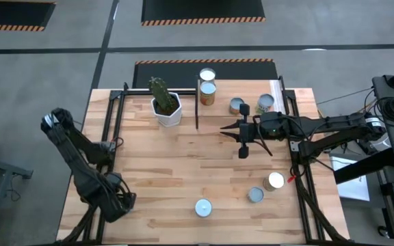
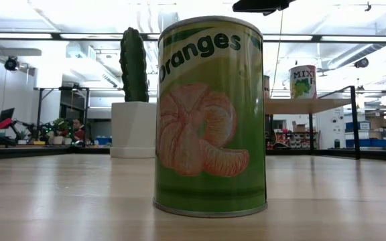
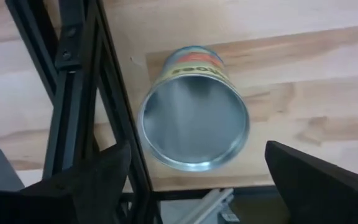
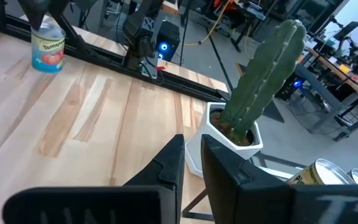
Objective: Pick and place cans onto a shelf
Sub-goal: Put the canned tomatoes on the shelf
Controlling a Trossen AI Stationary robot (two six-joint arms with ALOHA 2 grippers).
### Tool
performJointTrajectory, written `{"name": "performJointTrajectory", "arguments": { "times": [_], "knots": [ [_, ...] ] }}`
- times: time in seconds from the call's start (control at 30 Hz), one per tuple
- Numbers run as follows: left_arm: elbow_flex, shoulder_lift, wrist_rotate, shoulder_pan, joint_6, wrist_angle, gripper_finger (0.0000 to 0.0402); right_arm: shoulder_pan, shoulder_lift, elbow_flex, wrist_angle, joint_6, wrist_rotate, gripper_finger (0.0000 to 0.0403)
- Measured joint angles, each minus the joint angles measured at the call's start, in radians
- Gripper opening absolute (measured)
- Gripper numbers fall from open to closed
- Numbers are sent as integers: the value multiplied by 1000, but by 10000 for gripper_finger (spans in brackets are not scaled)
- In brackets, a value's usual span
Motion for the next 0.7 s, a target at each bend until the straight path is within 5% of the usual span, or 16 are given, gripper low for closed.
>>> {"name": "performJointTrajectory", "arguments": {
  "times": [0.53,0.7],
  "knots": [
    [-1,117,-8,-23,18,-33,361,0,1,-1,-37,41,0,43],
    [7,127,-9,-23,45,-33,335,0,1,-1,-40,46,0,43]
  ]
}}
